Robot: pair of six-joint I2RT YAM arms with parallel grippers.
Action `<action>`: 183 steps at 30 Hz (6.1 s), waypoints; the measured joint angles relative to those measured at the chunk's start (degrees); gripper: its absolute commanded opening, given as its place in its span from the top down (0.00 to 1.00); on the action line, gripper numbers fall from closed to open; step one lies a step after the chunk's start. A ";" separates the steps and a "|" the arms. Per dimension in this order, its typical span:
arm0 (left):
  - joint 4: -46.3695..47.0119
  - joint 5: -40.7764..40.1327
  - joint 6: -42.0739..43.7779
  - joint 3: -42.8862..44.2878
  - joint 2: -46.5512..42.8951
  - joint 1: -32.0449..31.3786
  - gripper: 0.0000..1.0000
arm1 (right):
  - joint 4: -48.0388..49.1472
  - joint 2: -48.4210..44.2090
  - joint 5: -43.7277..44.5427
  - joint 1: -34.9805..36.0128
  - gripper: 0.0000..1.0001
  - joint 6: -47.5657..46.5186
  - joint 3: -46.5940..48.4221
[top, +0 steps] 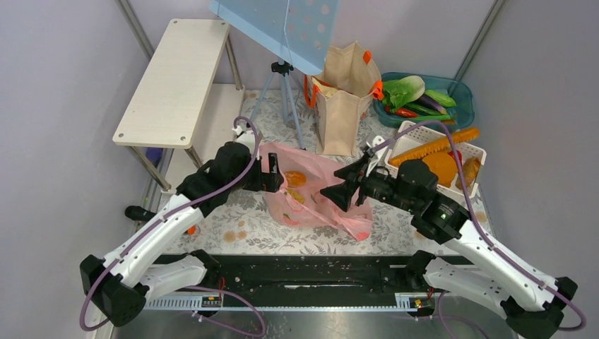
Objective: Untie the knot of the grocery bags and take out the mixed food
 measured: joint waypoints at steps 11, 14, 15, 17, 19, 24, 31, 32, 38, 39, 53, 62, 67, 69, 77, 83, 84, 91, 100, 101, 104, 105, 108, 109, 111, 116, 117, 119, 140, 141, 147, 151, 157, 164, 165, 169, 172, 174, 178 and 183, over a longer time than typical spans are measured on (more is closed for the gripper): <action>-0.24 1.25 5.99 -0.44 3.52 0.94 0.96 | 3.72 11.47 8.81 14.21 0.35 -4.11 3.69; 0.09 0.44 8.07 -2.14 0.44 0.96 1.00 | 4.48 14.91 12.63 16.04 0.40 -4.17 3.74; 0.44 0.48 8.48 -3.23 -1.07 0.98 1.00 | 4.83 15.98 13.79 16.37 0.40 -4.04 3.74; 0.48 0.74 9.35 -5.46 -4.13 0.98 1.00 | 6.01 18.38 15.63 16.87 0.42 -3.85 3.96; 0.61 1.11 10.14 -7.58 -6.95 0.98 1.00 | 7.21 21.46 17.00 17.09 0.44 -3.82 4.90; 1.70 1.42 11.23 -11.39 -11.32 0.24 1.00 | 9.79 30.67 20.35 17.11 0.45 -4.11 8.74; 1.88 -0.39 9.64 -11.65 -11.34 -2.19 1.00 | 11.85 41.48 24.59 17.42 0.31 -2.84 6.95; 1.60 -0.94 8.92 -11.65 -11.15 -2.21 1.00 | 12.07 41.62 24.81 17.64 0.28 -2.27 5.53; 0.52 -3.93 1.36 -13.97 -12.48 -2.21 1.00 | 14.75 41.77 28.00 23.65 0.15 1.92 -4.57; 0.57 -4.28 -0.42 -15.04 -13.38 -2.21 1.00 | 15.23 42.03 29.03 25.57 0.14 2.40 -5.49; 1.25 -6.21 -6.54 -21.09 -19.85 -2.23 1.00 | 19.08 41.27 41.51 30.27 0.01 9.44 -9.60; 3.89 -3.21 -5.35 -22.40 -20.96 -2.97 1.00 | 19.41 43.58 42.99 25.11 0.01 12.66 -3.65; 3.72 -3.19 -5.16 -22.40 -19.56 -3.30 1.00 | 20.57 50.56 44.59 24.85 0.01 13.16 1.18; 3.67 -3.19 -5.14 -22.40 -19.69 -3.37 1.00 | 20.61 53.46 45.53 24.70 0.00 13.57 2.64; 2.95 -3.56 -5.18 -22.40 -21.62 -3.45 1.00 | 22.05 57.72 42.64 20.63 0.21 18.91 2.82; 1.16 -4.09 -4.94 -21.88 -23.02 -3.50 1.00 | 28.59 58.97 35.76 17.40 0.16 24.46 -1.18; 0.39 -4.26 -4.63 -21.44 -23.12 -3.52 1.00 | 30.18 59.08 34.69 17.09 0.13 25.57 -1.53; -2.71 -5.16 -1.64 -16.70 -24.48 -3.52 1.00 | 36.30 60.00 29.79 15.43 0.13 31.61 -2.40; -3.87 -5.53 0.61 -15.76 -26.23 -3.52 1.00 | 37.75 61.29 28.96 15.21 0.62 32.41 -2.71; -3.87 -5.55 0.68 -15.76 -26.14 -3.52 1.00 | 37.64 61.29 28.89 15.21 0.73 32.09 -2.73; -3.87 -5.46 0.92 -15.74 -25.11 -3.52 1.00 | 37.64 61.29 28.72 15.21 0.95 30.97 -2.73; -3.89 -5.40 1.20 -15.67 -24.44 -3.52 1.00 | 37.73 61.22 28.68 15.21 1.00 30.45 -2.78; -4.22 -4.70 3.32 -14.12 -20.98 -3.52 1.00 | 38.14 59.63 28.70 15.21 1.00 29.59 -3.98; -4.31 -4.48 4.31 -13.18 -19.32 -3.52 1.00 | 37.99 58.25 28.74 15.21 1.00 29.20 -4.79; -4.35 -4.35 6.69 -10.69 -16.09 -3.52 1.00 | 36.68 53.40 28.96 15.21 1.00 27.87 -6.43; -3.58 -4.79 12.63 -6.64 -10.60 -3.52 1.00 | 33.88 36.15 32.06 15.21 1.00 22.18 -8.09; -3.26 -4.87 13.66 -6.56 -10.34 -3.52 1.00 | 33.83 32.46 32.85 15.21 1.00 20.90 -8.09; -2.75 -4.83 15.54 -6.56 -9.73 -3.52 1.00 | 33.88 26.71 34.23 15.21 1.00 18.88 -8.09; -2.49 -8.15 18.40 -7.91 -7.37 -3.52 1.00 | 6.67 -0.26 49.00 14.12 1.00 2.86 -0.92; -2.49 -8.31 18.40 -7.91 -7.28 -3.52 1.00 | 5.14 -0.94 50.05 13.20 1.00 1.95 0.85; -2.49 -8.37 18.38 -7.93 -7.21 -3.52 1.00 | -5.01 -2.75 50.75 -1.79 1.00 -0.07 5.05; -2.47 -8.33 18.18 -8.41 -7.63 -3.52 1.00 | -8.55 -0.48 48.63 -12.33 1.00 0.17 4.22; -2.51 -8.31 17.92 -8.92 -8.37 -3.52 1.00 | -7.98 1.66 43.69 -30.12 1.00 3.58 -3.85; -2.56 -8.31 17.90 -9.09 -9.16 -3.52 1.00 | -2.69 4.35 39.04 -50.25 1.00 9.57 -10.73; -2.51 -8.33 17.90 -9.09 -9.33 -3.52 1.00 | -1.51 4.96 38.71 -52.92 1.00 10.58 -11.43; -2.51 -8.31 17.86 -9.09 -9.62 -3.52 1.00 | 2.51 9.81 35.93 -62.40 1.00 15.93 -13.03; -2.54 -8.28 17.73 -9.09 -9.62 -3.52 1.00 | 5.84 14.97 33.57 -65.99 1.00 19.82 -12.98; -2.54 -8.28 17.70 -9.09 -9.66 -3.52 1.00 | 7.39 18.10 32.28 -67.67 1.00 21.88 -12.83; -2.54 -8.26 17.49 -9.09 -10.05 -3.52 1.00 | 8.83 23.12 30.27 -70.40 1.00 24.81 -11.06; -2.56 -8.26 17.35 -9.18 -10.29 -3.52 1.00 | 10.84 27.06 28.85 -73.26 0.60 26.82 -8.15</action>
